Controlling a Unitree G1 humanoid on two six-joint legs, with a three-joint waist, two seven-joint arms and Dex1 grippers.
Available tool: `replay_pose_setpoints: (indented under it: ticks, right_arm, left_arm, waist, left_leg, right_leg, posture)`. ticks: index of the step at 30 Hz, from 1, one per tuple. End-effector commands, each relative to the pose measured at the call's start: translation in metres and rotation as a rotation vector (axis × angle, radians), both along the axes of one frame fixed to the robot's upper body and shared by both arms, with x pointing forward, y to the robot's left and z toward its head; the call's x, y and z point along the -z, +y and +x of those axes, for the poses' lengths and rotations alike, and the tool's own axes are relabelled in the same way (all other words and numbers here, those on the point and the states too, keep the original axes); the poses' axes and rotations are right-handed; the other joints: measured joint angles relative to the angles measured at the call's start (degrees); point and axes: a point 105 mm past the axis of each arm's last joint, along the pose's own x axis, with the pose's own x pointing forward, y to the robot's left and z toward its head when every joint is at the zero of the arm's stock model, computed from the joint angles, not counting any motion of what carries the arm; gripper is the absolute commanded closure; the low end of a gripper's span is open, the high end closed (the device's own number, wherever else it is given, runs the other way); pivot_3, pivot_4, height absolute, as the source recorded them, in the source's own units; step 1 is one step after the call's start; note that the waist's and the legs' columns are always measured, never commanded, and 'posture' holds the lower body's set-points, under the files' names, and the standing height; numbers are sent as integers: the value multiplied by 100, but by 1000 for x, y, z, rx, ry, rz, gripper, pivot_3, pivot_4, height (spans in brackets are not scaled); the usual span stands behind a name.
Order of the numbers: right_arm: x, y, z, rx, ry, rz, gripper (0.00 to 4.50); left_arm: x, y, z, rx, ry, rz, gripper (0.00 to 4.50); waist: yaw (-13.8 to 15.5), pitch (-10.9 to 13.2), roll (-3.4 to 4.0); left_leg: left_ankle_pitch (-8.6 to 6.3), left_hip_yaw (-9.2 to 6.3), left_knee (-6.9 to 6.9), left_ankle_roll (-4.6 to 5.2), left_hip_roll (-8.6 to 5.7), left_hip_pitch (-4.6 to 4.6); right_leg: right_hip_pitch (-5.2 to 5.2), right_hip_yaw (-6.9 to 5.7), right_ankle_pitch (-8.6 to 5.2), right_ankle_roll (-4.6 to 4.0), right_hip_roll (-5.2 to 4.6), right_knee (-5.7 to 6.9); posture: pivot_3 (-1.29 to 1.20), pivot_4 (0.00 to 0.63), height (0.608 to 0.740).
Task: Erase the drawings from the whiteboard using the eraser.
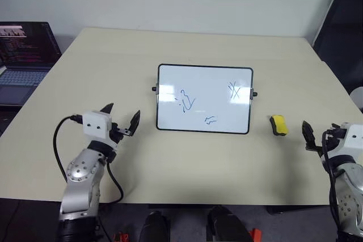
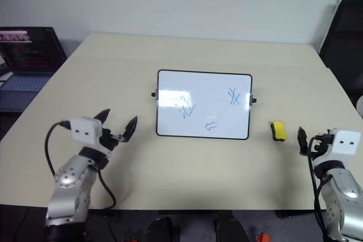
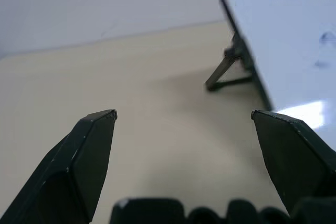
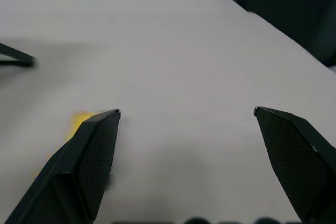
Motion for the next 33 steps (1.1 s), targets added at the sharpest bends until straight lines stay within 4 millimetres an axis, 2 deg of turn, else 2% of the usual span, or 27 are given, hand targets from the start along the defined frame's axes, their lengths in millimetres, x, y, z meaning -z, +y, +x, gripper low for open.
replay_pose_setpoints:
  ticks: [1,3,4,5,7,11,15,23,28,33]
  right_arm:
    - [-27,15,4,-81,-51,-35,22]
    - [-32,19,9,-78,-44,-72,22]
    - [-33,23,11,-96,-15,-92,22]
    - [-31,22,12,-97,28,-89,22]
    - [-24,29,14,-78,103,-74,22]
    - [-22,40,22,-79,144,8,22]
    - [-16,45,27,-59,183,44,22]
    - [2,53,36,-59,249,41,22]
    - [10,51,41,-29,257,-36,22]
    - [16,53,47,-29,254,-21,22]
  left_arm:
    - [-46,-21,-6,185,-115,27,0]
    - [-59,-34,-1,289,-87,17,0]
    - [-69,-48,3,384,-62,-4,0]
    - [-77,-64,4,471,-45,-9,0]
    - [-87,-76,5,584,-21,0,0]
    - [-89,-115,-2,861,49,89,0]
    - [-87,-138,-12,1075,100,182,0]
    - [-89,-158,-16,1232,118,245,0]
    - [-90,-157,-13,1222,114,244,0]
    - [-89,-155,-13,1218,119,248,0]
  waist:
    - [4,2,2]
    - [9,3,2]
    - [20,4,4]
    - [42,8,6]
    - [38,9,7]
    - [-4,15,18]
    - [-27,23,30]
    - [-5,26,35]
    - [-6,27,36]
    - [-4,27,37]
  left_leg:
    - [0,1,0,0,0,-1]
    - [0,-1,1,1,0,-2]
    - [1,-1,2,1,0,-2]
    - [1,-3,4,1,-1,-2]
    - [4,-8,10,6,-3,-7]
    - [4,-8,-1,6,-2,-7]
    - [3,-11,-11,7,-2,-10]
    - [2,-19,-13,8,-2,-15]
    - [3,-20,-10,8,-2,-14]
    - [3,-20,-10,8,-3,-14]
  right_leg:
    - [0,0,0,0,-1,-1]
    - [-1,-4,0,0,-1,0]
    - [-1,-5,0,0,-1,1]
    - [1,-6,0,0,-1,2]
    - [1,-11,1,1,-2,2]
    - [1,-12,-1,5,0,0]
    - [-5,-18,-3,23,2,9]
    - [-6,-28,-9,29,2,13]
    - [-7,-28,-9,30,2,20]
    - [-6,-28,-9,31,2,20]
  posture:
    - [0,150,740]
    - [0,150,740]
    - [0,150,740]
    - [0,150,740]
    - [0,150,740]
    - [0,150,740]
    - [0,150,740]
    - [0,150,740]
    - [0,150,740]
    - [0,150,740]
